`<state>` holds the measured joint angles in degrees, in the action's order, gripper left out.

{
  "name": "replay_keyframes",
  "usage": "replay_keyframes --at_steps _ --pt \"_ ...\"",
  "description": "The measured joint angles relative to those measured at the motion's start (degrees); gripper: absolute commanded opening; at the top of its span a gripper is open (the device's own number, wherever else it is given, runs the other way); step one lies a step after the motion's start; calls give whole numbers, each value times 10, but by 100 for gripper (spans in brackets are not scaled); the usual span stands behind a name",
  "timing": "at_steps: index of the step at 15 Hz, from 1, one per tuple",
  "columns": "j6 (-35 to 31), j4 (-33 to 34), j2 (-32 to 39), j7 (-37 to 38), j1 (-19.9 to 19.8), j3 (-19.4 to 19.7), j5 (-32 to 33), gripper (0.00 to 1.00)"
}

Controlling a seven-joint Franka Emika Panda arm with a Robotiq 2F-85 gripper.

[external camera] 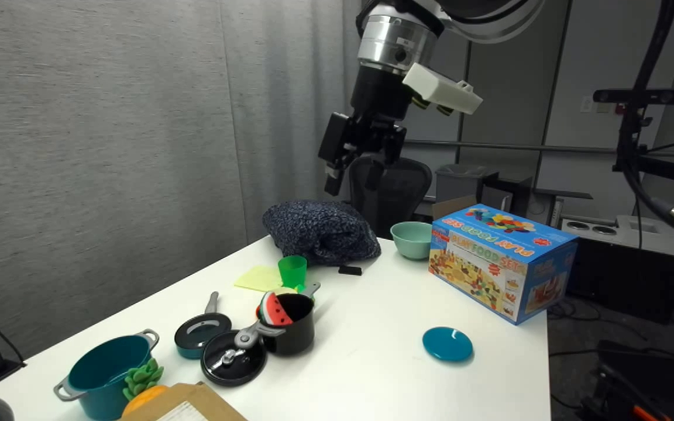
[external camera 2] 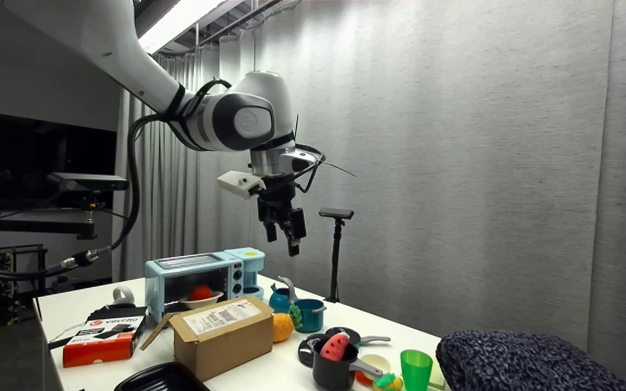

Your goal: Put the pineapple plushie on the black plate

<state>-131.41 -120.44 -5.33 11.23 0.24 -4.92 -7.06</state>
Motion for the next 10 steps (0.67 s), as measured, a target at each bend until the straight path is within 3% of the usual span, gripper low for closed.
replay_keyframes --at_steps 6,10 --pt "0 129 144 -54 15 -6 -97 100" --pt "16 239 261 -79 19 -24 -120 100"
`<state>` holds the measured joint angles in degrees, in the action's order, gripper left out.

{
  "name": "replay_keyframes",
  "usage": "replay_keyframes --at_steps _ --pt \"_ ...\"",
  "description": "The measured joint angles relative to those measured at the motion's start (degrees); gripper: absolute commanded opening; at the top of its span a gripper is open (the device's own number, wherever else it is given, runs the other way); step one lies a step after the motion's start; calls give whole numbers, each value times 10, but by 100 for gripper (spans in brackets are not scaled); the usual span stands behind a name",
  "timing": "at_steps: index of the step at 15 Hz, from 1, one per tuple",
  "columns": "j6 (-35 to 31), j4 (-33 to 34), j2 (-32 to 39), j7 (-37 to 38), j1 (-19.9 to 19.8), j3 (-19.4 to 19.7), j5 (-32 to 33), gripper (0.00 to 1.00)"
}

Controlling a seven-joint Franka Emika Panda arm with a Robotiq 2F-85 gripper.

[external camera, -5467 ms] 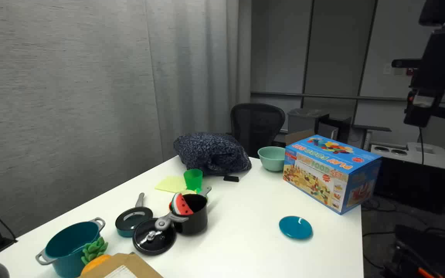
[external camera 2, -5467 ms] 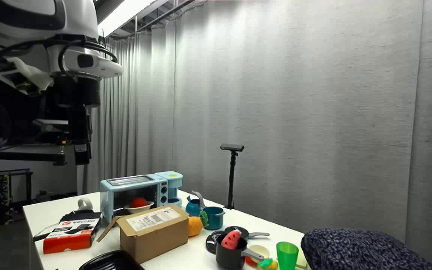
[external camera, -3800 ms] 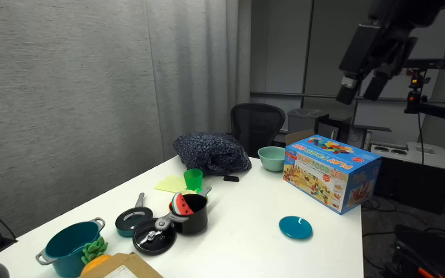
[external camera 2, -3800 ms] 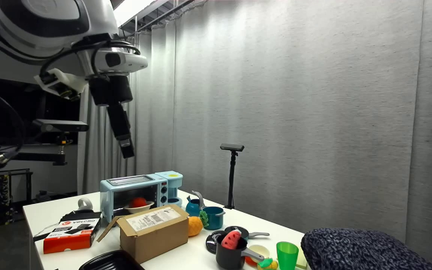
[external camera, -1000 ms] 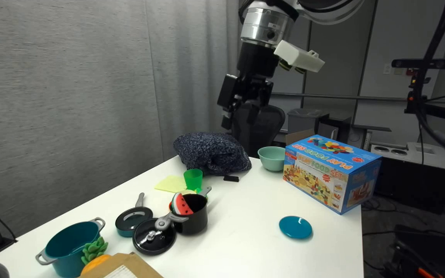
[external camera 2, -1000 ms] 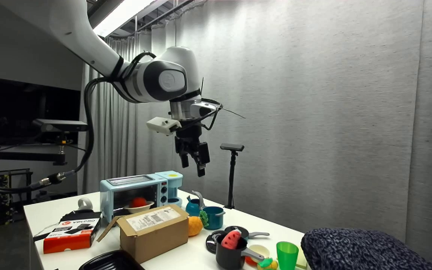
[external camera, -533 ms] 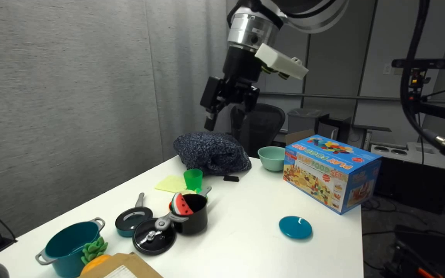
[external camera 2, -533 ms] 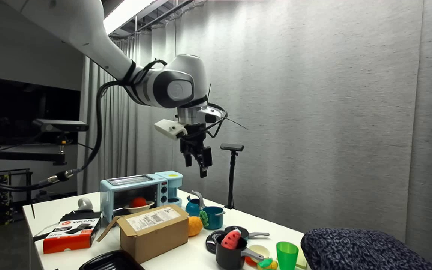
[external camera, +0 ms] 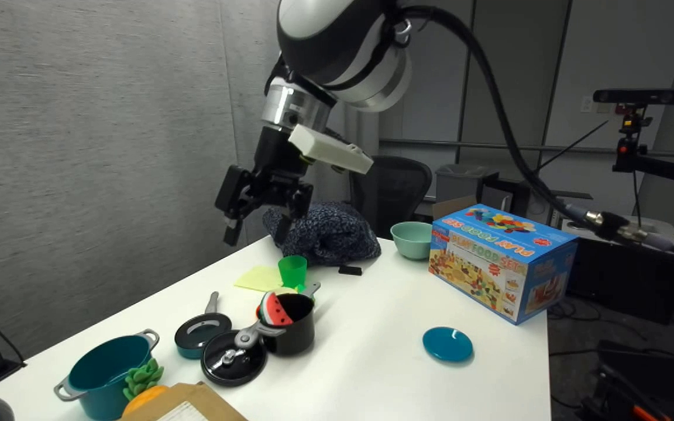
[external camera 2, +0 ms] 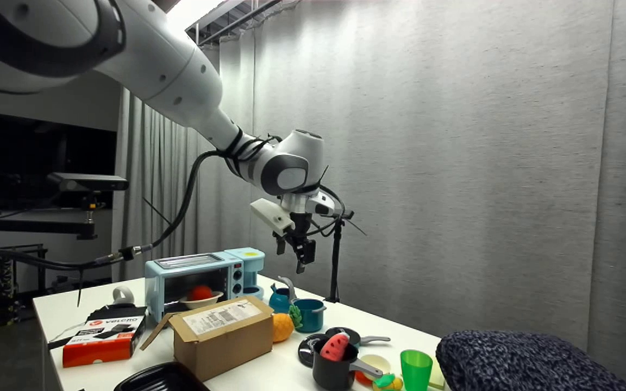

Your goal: Put the pineapple plushie on the black plate

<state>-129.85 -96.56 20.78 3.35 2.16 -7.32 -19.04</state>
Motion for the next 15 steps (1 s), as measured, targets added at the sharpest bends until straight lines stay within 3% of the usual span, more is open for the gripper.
replay_keyframes --at_steps 4,7,15 --pt "93 106 93 -5 7 -10 6 100" --pt "121 159 130 -4 14 -10 13 100" --pt "128 173 136 -4 15 -9 14 100"
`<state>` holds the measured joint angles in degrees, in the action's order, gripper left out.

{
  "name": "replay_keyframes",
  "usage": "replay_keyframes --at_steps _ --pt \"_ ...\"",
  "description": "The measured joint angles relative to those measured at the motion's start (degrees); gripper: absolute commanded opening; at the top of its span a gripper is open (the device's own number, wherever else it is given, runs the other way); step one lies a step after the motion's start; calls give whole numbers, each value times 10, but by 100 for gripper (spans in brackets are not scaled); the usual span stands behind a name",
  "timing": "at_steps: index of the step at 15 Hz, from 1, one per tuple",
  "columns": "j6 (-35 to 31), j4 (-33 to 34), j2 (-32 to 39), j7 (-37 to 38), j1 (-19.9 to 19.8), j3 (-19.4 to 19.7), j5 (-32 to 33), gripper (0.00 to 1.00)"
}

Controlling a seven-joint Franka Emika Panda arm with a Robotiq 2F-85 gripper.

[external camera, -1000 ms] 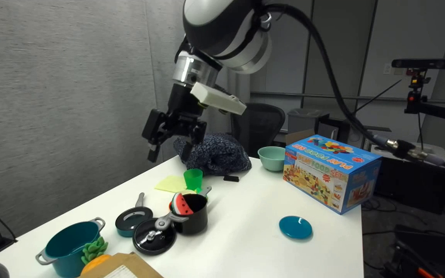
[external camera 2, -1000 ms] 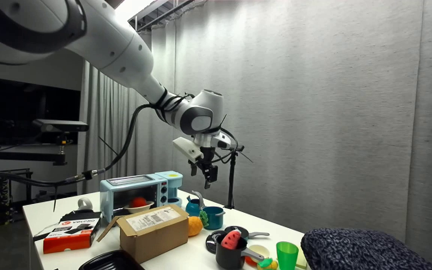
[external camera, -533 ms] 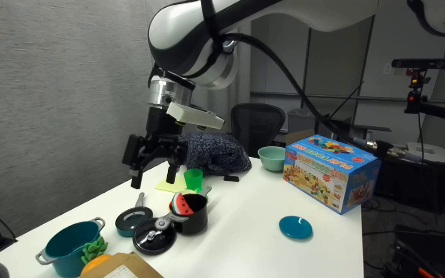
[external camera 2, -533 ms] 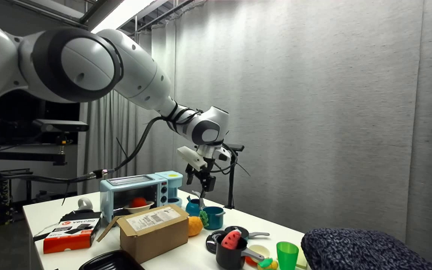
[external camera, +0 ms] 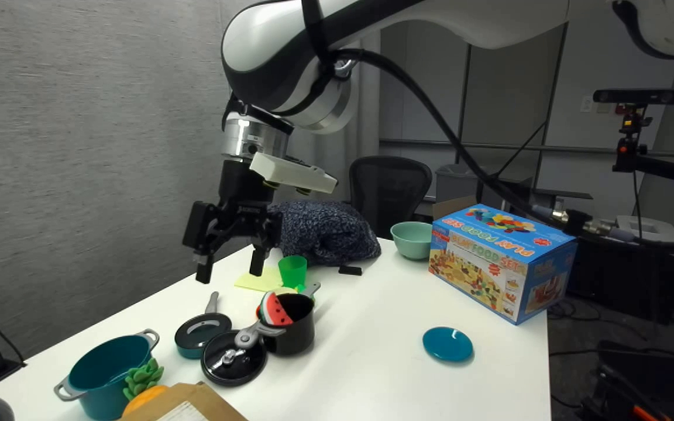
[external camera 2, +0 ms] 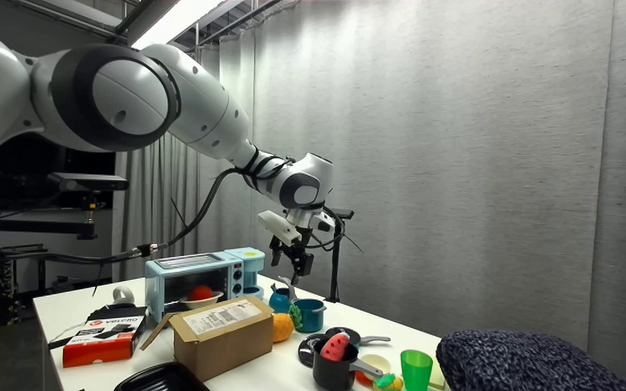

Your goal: Put the pineapple plushie on the black plate

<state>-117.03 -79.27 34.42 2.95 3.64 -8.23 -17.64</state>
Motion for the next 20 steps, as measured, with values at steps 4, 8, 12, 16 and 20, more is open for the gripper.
replay_keyframes --at_steps 4,8,12,16,20 --pt "0 0 0 0 0 0 0 100" --pt "0 -4 1 0 -1 0 0 100" --pt "0 -13 3 -2 -2 5 2 100" --pt "-9 -15 10 -2 -2 10 6 100" --pt "-49 -21 15 -1 -2 16 13 100"
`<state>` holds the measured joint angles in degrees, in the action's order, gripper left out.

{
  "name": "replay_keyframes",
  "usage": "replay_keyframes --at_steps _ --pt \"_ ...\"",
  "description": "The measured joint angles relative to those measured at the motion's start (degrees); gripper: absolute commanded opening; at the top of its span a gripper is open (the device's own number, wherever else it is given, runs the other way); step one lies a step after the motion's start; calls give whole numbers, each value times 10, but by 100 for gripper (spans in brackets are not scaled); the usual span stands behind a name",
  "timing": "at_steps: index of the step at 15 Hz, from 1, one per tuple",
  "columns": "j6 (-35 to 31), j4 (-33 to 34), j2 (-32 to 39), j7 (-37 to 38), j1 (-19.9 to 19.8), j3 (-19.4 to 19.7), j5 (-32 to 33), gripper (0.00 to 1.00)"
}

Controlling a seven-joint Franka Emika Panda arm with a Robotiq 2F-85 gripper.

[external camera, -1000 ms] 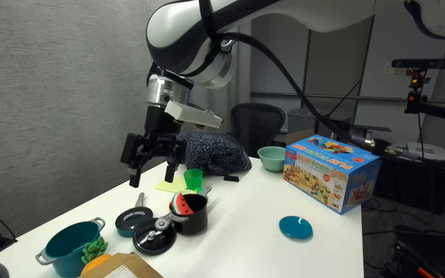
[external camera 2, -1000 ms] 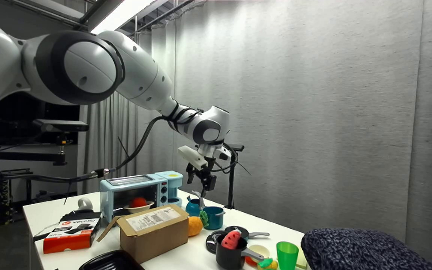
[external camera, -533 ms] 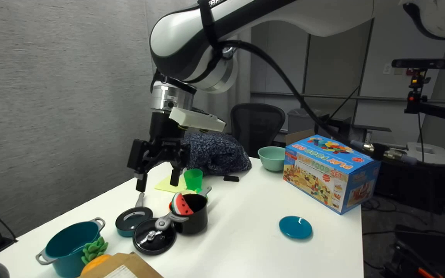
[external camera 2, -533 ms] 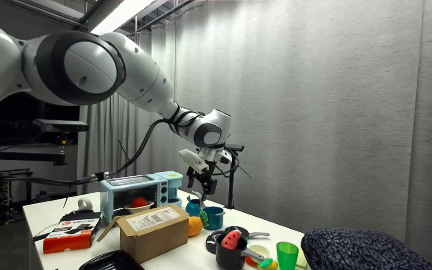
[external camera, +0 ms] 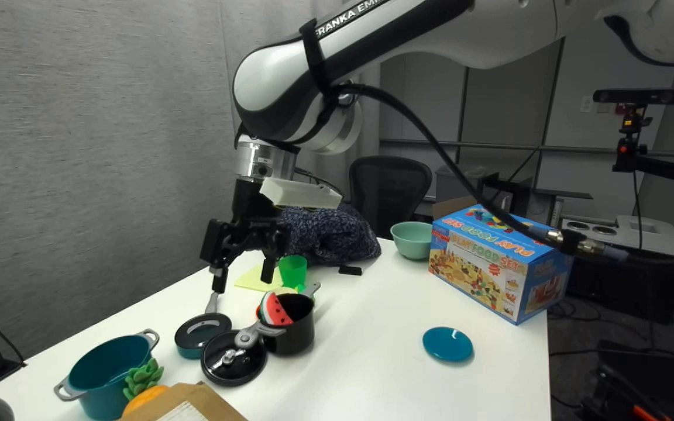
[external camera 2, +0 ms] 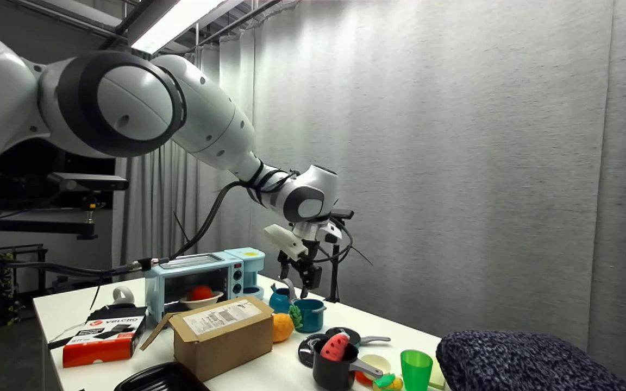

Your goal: Put the pineapple plushie on the black plate

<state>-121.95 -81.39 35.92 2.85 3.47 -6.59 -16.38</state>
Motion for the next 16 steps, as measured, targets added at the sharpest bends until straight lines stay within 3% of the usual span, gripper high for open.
replay_keyframes --at_steps 7,16 --pt "-35 2 27 -8 1 -8 2 100" --pt "-97 58 97 -12 14 -24 6 100"
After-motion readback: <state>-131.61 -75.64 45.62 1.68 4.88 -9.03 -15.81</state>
